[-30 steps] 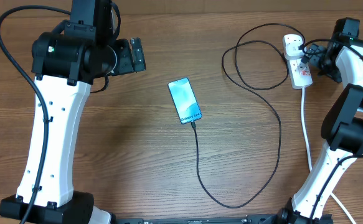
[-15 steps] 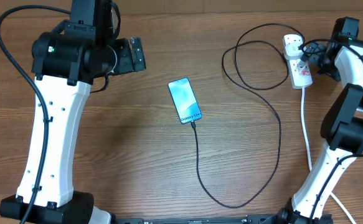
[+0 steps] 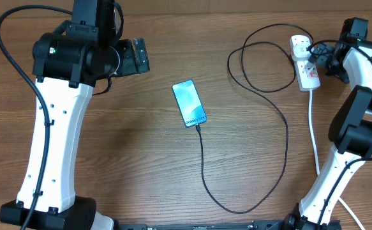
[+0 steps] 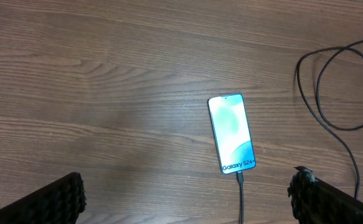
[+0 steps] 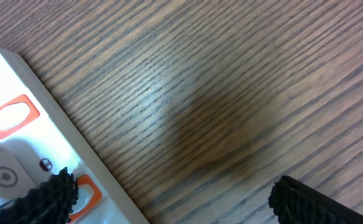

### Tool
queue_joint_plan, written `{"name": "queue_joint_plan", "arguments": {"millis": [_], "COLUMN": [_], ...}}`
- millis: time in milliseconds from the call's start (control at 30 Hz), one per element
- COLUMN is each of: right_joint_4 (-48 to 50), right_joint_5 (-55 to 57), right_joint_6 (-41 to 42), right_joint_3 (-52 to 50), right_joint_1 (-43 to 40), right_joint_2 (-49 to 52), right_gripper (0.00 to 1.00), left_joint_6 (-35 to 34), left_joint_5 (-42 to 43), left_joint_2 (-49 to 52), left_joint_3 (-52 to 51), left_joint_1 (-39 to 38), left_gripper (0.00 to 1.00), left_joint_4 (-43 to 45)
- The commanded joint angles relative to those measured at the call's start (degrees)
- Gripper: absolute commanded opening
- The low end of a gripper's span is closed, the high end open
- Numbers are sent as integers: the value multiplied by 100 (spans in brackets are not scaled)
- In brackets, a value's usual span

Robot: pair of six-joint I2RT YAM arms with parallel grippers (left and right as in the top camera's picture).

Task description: Plug charger to phone and switch on socket

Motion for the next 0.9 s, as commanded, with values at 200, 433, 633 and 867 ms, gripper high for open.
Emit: {"name": "queue_joint_plan", "arguments": {"millis": [200,433,633,867], "right_joint_4": [-173,-289,-581,-909], "right_joint_5": [411,407,118,35], "right_joint_6": [-39,-72,-50,-50], "right_joint_3": [13,20,295,688], "right_joint_1": [-4,-2,-37,-50], "right_joint_2": [402,402,398,396], "right_gripper": [100,100,100,100], "left_joint_6": [125,125,125,125], "left_joint_5": [-79,-79,-79,-79], "left_joint_2": [9,9,9,9], "left_joint_3": [15,15,15,15], "left_joint_1": [-44,-44,-42,-44], "left_gripper": [100,100,100,100], "left_joint_4": [24,48,48,48]}}
